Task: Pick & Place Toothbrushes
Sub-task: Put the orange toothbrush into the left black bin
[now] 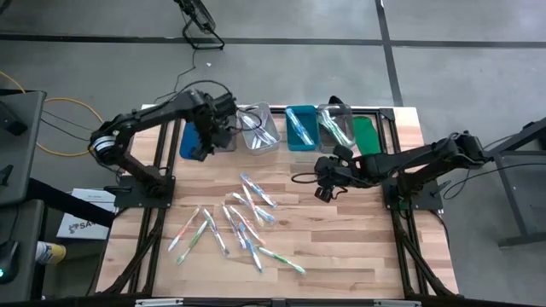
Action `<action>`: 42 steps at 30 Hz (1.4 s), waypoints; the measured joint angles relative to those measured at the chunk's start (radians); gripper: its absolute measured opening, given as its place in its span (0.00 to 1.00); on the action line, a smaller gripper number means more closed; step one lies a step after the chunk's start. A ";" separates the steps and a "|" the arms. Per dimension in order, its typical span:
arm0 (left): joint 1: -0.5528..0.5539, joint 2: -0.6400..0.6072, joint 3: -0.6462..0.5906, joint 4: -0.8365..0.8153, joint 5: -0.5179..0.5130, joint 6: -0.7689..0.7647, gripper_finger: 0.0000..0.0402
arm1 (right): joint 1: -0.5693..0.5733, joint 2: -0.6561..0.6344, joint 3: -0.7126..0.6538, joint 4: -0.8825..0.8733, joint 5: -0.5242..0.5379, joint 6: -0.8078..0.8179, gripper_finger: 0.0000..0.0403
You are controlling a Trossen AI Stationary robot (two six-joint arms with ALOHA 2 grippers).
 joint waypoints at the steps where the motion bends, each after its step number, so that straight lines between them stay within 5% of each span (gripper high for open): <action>1: -0.016 -0.016 -0.023 0.026 0.000 -0.009 0.37 | 0.005 0.000 0.000 0.000 0.000 0.003 0.39; 18: -0.319 -0.090 -0.356 0.580 0.017 0.181 0.37 | 0.046 0.000 0.000 0.000 0.000 0.051 0.39; 31: -0.463 0.036 -0.367 0.773 0.076 0.320 0.37 | 0.046 0.000 0.000 0.007 -0.005 0.055 0.39; 42: -0.480 0.141 -0.360 0.829 0.077 0.386 0.37 | 0.046 0.000 0.000 0.012 -0.025 0.055 0.39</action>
